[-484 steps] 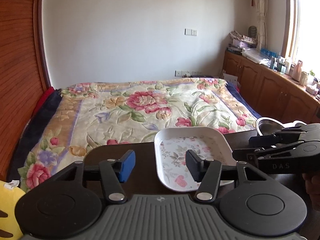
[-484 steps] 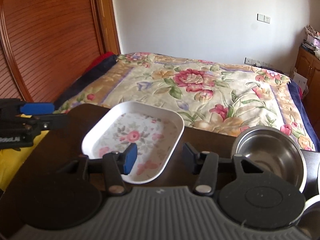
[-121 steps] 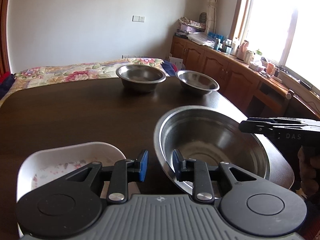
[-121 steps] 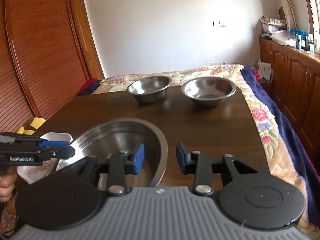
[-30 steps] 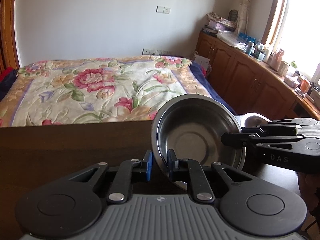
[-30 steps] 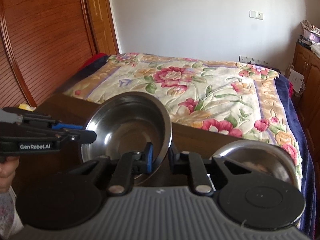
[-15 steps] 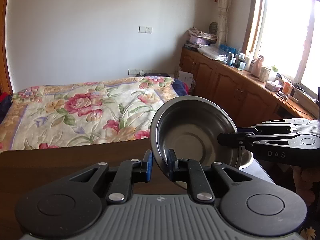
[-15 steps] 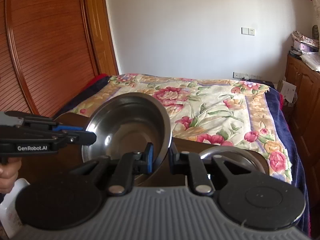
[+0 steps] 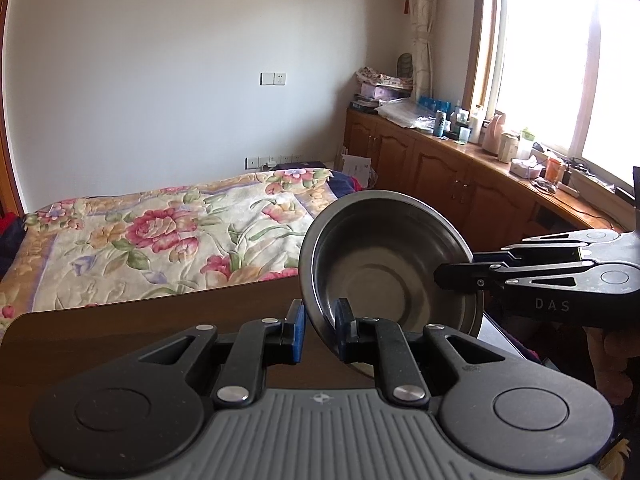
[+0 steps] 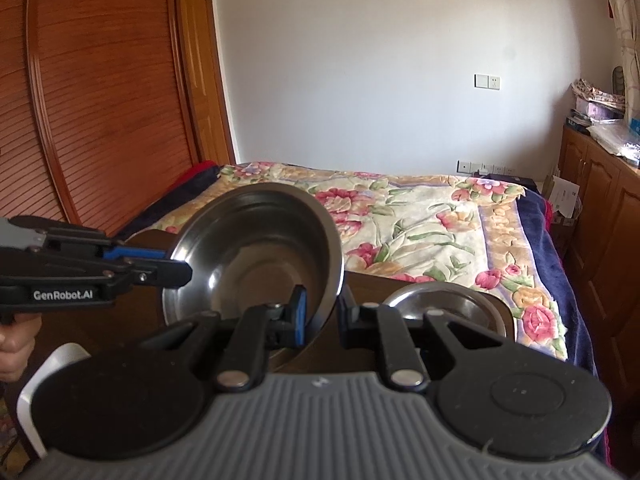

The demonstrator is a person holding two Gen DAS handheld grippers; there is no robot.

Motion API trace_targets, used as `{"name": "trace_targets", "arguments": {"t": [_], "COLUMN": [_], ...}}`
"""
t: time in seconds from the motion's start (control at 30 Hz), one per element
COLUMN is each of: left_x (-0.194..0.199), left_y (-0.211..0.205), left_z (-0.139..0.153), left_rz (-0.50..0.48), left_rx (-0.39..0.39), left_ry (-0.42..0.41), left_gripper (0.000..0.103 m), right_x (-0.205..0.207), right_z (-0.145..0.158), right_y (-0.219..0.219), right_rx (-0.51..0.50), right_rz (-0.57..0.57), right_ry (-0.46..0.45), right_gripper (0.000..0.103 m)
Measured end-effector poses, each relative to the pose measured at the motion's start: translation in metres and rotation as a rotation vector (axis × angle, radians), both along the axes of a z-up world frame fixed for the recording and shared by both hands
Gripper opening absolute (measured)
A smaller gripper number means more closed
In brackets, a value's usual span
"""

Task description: Organize plates and bowls

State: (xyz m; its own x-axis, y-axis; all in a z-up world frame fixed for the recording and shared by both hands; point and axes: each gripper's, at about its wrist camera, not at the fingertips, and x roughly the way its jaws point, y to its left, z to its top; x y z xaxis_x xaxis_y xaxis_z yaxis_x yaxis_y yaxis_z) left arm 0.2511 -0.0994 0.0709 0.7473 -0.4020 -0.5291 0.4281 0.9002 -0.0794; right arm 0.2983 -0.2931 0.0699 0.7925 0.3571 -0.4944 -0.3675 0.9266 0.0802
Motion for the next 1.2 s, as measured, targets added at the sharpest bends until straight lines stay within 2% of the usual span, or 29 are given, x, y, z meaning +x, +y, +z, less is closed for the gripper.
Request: {"name": "trace_targets", "arguments": {"t": [0.63, 1.2], "left_x": [-0.069, -0.099], "left_y": [0.014, 0.020], "left_z": [-0.023, -0.054], "left_rz": [-0.046, -0.066], "left_rx": [-0.007, -0.005], "left_ry": [0.007, 0.069], "left_gripper": [0.045, 0.045], "right_x": [-0.063, -0.091], "right_z": [-0.017, -0.048], "right_y": [0.008, 0.013], "right_rx": [-0.025, -0.045], "right_rz": [0.000, 0.016], "right_ry": [0.009, 0.070], "right_gripper": [0.018, 0.018]}}
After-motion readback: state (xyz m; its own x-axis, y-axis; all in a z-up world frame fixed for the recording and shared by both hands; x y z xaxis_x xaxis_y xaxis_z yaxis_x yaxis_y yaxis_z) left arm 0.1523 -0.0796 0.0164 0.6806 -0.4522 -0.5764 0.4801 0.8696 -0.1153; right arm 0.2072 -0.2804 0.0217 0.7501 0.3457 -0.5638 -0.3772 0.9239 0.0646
